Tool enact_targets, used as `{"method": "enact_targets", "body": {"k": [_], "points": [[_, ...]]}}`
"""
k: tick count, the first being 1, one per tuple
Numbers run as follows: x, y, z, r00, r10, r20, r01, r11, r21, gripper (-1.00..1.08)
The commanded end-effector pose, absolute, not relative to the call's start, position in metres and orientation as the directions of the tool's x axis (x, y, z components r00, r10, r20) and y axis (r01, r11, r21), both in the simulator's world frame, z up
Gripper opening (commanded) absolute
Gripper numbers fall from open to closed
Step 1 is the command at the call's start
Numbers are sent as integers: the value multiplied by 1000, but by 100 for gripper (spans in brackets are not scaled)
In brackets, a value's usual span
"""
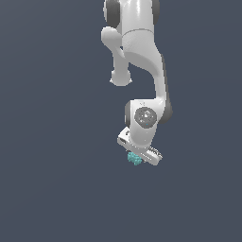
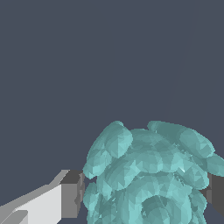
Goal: Pick up the object and move it to a goal position.
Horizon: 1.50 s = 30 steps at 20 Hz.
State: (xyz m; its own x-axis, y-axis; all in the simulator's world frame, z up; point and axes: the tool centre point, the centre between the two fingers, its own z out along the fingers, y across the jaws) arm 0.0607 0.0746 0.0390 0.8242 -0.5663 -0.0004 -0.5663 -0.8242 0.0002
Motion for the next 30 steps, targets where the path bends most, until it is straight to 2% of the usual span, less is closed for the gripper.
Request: {"method": "enact_targets", "body": {"k": [1,17,30], "points": [[61,74,39,824,-566,0,-566,-824,0,-100],[45,80,51,824,-566,0,-566,-824,0,-100],[-23,105,101,824,-566,-1,-566,-824,0,-100]]}}
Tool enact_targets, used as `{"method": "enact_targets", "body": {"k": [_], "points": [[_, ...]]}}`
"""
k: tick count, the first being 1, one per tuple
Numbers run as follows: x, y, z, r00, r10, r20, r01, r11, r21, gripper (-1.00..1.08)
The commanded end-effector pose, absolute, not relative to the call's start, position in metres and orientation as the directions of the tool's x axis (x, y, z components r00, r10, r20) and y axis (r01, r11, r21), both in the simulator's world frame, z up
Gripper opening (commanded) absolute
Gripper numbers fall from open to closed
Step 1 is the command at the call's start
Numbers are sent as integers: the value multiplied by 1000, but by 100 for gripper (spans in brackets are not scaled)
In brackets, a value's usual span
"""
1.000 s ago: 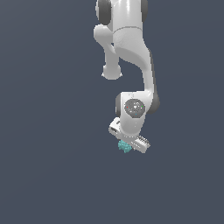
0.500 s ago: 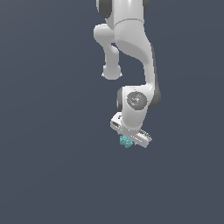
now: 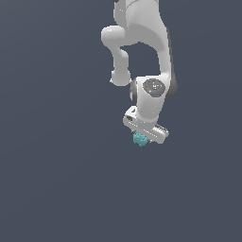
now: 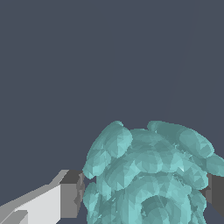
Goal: Pick up the object and move it to a goal position.
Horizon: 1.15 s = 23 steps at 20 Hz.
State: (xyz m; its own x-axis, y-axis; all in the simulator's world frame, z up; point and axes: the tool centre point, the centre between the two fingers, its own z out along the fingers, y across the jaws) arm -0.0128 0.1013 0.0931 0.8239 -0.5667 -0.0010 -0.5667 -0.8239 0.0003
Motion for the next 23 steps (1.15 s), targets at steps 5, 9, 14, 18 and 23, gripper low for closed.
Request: {"method": "enact_targets", "body": {"k": [5,9,14,18,23], "points": [[-56,118,126,824,-566,-1,-566,-824,0,-100],[-78,126,143,824,-566,-1,-566,-824,0,-100],[-99,135,160,824,-566,0,-566,-824,0,-100],[-108,139,168,824,-566,0,-566,-824,0,-100],[-112,141,172,824,-566,0,-566,-824,0,-100]]}}
